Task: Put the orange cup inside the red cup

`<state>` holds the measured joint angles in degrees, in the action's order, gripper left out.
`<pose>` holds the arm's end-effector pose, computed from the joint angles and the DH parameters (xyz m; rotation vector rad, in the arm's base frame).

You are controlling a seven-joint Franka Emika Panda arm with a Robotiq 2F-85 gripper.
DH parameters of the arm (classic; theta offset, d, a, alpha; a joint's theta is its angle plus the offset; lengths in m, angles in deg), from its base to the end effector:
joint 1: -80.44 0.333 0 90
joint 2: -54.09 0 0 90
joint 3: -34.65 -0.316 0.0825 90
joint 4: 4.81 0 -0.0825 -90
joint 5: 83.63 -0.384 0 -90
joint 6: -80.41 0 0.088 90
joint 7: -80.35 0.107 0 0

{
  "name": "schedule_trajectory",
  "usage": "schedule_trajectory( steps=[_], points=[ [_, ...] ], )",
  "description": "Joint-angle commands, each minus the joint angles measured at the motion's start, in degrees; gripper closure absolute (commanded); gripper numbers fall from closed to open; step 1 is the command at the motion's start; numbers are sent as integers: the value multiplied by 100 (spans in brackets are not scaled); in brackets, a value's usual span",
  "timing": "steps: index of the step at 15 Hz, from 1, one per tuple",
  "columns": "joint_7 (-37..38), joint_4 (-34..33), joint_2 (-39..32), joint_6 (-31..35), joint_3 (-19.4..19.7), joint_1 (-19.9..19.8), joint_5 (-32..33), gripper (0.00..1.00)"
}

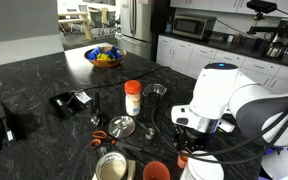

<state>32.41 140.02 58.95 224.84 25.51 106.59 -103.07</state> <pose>0.3786 0.2635 0.3133 -2.4517 -1.6476 -0.1461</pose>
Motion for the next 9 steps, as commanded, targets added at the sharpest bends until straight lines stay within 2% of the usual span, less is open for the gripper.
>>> schedule_trajectory(
  steps=[1,3,9],
  points=[
    [130,-152,-185,166,-242,-321,171,27],
    [187,-179,-188,234,-282,-406,215,38],
    [154,-233,-108,158,-311,-519,160,81]
  ],
)
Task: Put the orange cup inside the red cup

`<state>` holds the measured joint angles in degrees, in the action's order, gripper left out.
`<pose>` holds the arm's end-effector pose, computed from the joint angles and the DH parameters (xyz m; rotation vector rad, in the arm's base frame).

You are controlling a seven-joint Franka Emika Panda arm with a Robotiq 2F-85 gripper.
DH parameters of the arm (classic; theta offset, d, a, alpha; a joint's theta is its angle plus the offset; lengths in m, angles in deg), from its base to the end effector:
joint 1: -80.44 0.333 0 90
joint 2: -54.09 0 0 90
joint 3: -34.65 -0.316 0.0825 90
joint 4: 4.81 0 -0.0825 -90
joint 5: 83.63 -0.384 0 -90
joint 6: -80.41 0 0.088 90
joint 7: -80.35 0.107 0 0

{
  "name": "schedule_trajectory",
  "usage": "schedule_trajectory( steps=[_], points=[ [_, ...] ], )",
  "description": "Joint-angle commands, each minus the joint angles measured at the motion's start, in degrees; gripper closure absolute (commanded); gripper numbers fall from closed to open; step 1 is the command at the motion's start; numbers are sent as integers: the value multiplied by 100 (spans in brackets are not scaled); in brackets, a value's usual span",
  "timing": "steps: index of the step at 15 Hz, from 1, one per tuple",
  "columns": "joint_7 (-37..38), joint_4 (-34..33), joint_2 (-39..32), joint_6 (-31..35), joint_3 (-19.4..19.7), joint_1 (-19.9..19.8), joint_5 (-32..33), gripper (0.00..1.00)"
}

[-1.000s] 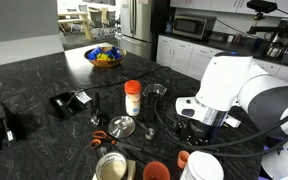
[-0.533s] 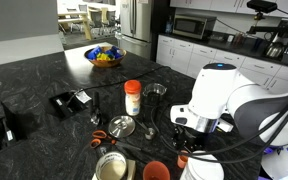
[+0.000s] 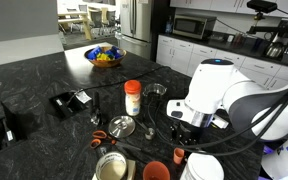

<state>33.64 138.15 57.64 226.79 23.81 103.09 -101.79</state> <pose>0.3988 0.2582 0.3191 -2.4958 -1.6105 -0.2095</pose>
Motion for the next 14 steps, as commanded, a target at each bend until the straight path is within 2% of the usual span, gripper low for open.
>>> schedule_trajectory(
  steps=[1,6,9,12,14],
  points=[
    [61,-41,72,-57,-145,-183,77,84],
    [552,-139,570,-356,-105,-284,695,84],
    [1259,-364,865,-634,-151,-421,1617,84],
    [1775,-728,913,-564,-155,-428,2172,84],
    [2109,-989,860,-287,-197,-430,2491,84]
  ],
)
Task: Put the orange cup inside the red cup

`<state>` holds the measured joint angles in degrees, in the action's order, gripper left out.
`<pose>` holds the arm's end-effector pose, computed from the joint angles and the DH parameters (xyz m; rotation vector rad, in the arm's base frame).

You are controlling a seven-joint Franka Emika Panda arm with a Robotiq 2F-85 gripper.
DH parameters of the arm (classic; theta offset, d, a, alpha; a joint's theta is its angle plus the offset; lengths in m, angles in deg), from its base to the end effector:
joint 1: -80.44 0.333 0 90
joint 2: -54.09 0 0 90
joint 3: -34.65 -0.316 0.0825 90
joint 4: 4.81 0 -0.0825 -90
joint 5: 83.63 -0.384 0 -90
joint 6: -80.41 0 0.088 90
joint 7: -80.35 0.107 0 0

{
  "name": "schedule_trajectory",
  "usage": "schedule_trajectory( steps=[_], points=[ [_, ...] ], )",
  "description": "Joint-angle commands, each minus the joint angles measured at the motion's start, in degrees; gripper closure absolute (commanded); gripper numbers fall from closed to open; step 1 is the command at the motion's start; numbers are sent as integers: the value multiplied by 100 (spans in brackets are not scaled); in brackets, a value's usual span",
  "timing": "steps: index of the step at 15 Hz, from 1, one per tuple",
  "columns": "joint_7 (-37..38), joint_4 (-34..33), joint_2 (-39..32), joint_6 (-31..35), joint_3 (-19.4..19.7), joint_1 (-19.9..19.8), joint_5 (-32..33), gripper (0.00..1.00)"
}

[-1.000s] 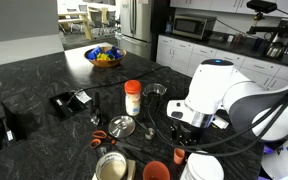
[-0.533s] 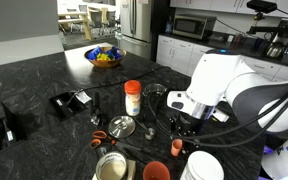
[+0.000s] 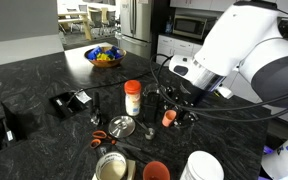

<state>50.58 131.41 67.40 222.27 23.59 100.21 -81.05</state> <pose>0.4222 0.2550 0.4453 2.5872 1.5698 0.4984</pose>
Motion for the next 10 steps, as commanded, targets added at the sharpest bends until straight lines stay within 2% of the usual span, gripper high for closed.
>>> schedule_trajectory(
  steps=[1,3,6,10],
  points=[
    [499,-478,-190,289,-203,-115,502,84],
    [547,-759,-359,472,-277,-33,554,84],
    [269,-1061,-742,624,-438,169,301,84],
    [-93,-1267,-1298,500,-668,320,-68,84]
  ],
)
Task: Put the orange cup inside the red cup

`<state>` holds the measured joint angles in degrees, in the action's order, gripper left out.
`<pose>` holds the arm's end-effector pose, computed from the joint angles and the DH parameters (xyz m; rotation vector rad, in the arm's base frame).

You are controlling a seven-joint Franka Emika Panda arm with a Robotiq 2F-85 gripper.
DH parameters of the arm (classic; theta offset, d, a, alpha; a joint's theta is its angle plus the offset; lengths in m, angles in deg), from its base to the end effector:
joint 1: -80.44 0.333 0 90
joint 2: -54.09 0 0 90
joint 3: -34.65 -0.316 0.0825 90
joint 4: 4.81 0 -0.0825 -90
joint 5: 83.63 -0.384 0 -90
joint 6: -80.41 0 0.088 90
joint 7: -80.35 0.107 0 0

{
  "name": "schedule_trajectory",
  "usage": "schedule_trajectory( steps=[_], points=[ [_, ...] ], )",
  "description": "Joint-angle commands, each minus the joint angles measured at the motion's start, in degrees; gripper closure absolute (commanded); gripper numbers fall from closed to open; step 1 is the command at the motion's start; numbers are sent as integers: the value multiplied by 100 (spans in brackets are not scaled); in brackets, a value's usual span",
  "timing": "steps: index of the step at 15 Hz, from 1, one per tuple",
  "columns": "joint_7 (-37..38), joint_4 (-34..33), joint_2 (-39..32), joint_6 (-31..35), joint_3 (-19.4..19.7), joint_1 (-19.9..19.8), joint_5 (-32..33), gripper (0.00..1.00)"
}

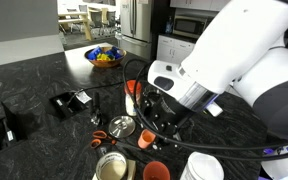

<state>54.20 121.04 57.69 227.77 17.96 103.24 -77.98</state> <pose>0.4273 0.3567 0.4573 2.4826 1.7358 0.6804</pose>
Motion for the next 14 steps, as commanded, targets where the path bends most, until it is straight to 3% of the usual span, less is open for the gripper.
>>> schedule_trajectory(
  steps=[1,6,14],
  points=[
    [-575,-260,-422,-108,-162,11,-503,84],
    [-1165,-326,-678,-469,-368,-70,-1160,84],
    [-1173,-261,-660,-1130,-351,-121,-1235,84]
  ],
)
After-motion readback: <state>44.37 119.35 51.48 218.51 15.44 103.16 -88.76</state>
